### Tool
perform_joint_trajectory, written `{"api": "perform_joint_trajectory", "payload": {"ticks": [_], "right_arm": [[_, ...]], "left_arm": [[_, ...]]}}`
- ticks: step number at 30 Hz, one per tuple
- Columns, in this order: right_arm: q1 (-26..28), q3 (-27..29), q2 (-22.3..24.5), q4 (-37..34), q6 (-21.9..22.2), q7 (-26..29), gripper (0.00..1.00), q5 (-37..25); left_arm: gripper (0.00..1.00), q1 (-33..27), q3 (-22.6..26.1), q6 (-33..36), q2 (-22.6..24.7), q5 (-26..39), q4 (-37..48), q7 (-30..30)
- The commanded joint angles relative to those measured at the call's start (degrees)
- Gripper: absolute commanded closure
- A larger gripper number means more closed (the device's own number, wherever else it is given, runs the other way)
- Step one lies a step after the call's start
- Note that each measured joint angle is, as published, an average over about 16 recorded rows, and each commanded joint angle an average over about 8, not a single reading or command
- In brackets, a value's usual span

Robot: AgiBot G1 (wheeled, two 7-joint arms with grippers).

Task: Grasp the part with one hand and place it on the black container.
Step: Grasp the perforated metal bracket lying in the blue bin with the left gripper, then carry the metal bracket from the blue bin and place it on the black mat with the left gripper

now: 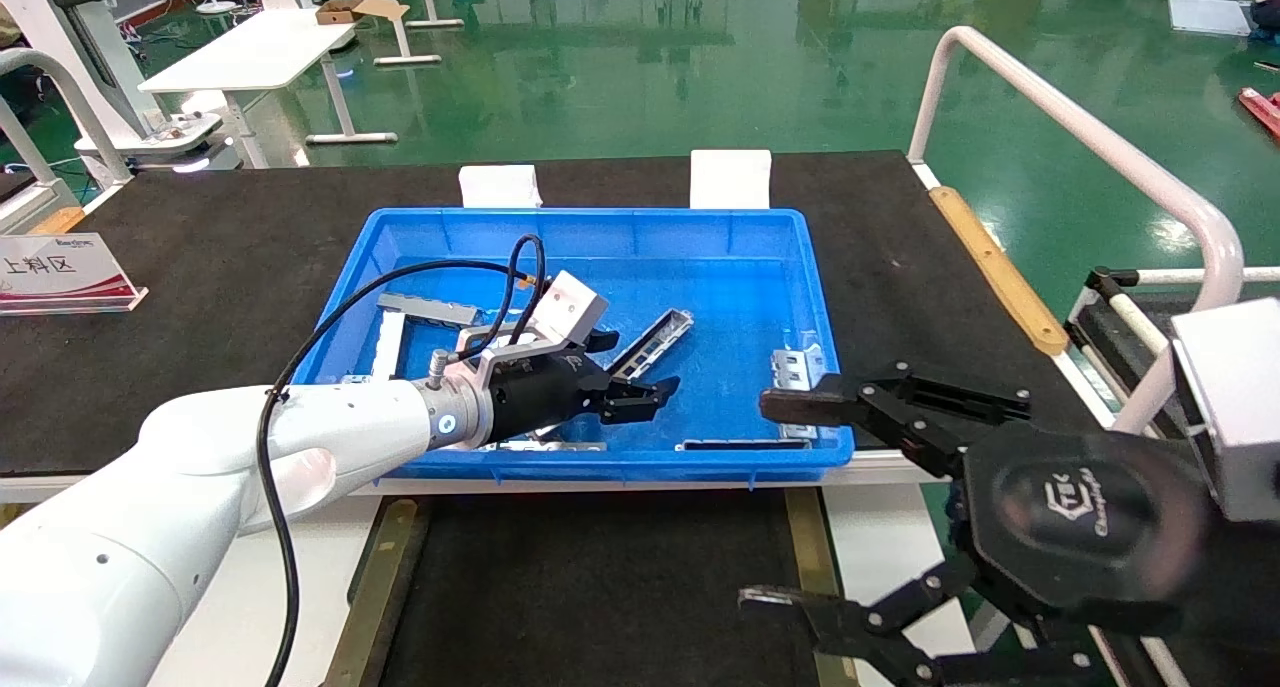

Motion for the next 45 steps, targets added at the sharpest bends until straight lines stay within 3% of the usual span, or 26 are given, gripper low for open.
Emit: {"api": "perform_joint_trajectory", "payload": {"ticks": [1, 29, 35, 45], "right_arm": [[0.0, 0.0, 0.0, 0.0, 0.0, 0.0, 1.0, 0.0], [0.0, -0.02, 0.01, 0.0, 0.01, -0.01, 1.0, 0.01], [0.01, -0.02, 0.01, 0.0, 0.01, -0.01, 1.0, 0.01], [0.01, -0.03, 0.01, 0.0, 0.01, -0.01, 1.0, 0.02]], "left_arm": [[1.0, 0.07, 0.69, -0.29, -0.03, -0.56, -0.08, 0.01], [1.0, -0.48, 5.81, 1.13, -0.7, -9.02, -0.23, 5.69], [1.0, -2.73, 4.58, 7.79, -2.34, -11.84, -0.41, 9.65], [1.0, -6.84, 2.8, 27.01, -9.05, -15.59, -3.05, 12.39]]}}
